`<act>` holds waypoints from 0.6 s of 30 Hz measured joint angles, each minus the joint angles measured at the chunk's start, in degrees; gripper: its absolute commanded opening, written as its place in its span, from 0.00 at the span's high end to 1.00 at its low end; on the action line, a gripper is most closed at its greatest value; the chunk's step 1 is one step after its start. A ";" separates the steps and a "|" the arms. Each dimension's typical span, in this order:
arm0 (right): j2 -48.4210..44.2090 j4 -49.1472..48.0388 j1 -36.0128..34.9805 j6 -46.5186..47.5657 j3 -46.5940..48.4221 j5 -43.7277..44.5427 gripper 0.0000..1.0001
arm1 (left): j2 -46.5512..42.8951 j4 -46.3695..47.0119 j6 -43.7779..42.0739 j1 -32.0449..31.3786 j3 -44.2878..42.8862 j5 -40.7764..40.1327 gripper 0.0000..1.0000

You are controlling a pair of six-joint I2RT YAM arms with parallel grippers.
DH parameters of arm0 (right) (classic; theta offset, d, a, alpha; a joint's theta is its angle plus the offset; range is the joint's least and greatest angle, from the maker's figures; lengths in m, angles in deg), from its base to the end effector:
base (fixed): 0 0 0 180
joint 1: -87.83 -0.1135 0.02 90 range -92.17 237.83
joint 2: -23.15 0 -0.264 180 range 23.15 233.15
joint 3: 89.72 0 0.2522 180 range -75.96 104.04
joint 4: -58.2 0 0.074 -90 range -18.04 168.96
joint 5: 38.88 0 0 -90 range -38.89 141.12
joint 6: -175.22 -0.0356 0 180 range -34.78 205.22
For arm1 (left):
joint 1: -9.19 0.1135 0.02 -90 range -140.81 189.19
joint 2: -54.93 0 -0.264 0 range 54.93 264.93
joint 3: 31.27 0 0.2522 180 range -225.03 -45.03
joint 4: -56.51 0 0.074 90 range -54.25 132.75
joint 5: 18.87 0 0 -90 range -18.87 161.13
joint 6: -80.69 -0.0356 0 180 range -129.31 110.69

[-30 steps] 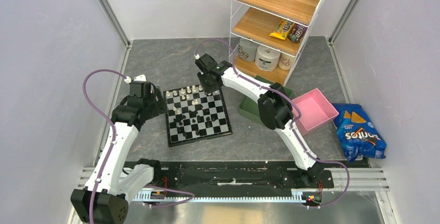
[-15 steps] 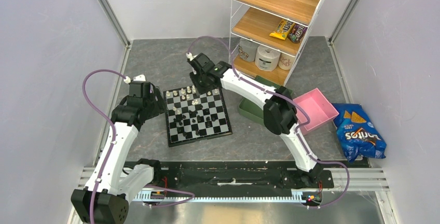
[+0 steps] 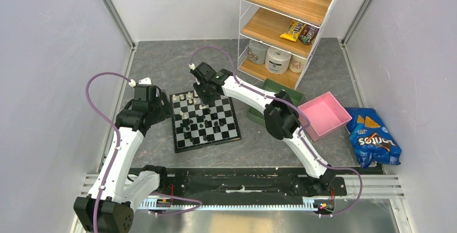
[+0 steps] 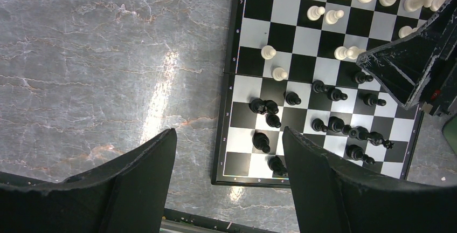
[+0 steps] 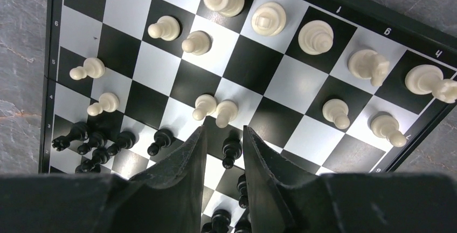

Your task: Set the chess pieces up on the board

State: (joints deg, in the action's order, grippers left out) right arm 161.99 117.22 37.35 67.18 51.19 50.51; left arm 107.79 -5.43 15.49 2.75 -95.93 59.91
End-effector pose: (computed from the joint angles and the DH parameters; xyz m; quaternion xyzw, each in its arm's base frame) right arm 0.3373 0.4095 0.2045 -0.2692 0.9201 0.1643 0.2322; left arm 0.1769 -0.0130 0.2919 -0.1822 0.9183 -0.0028 0.3515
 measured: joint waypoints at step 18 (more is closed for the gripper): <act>2.86 0.85 0.11 -0.15 3.56 0.20 0.68 | 0.00 0.00 0.00 0.00 0.04 0.85 0.21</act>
State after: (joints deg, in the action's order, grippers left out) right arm 164.85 118.07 37.46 67.03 54.76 50.71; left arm 107.79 -5.43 15.49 2.75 -95.88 60.76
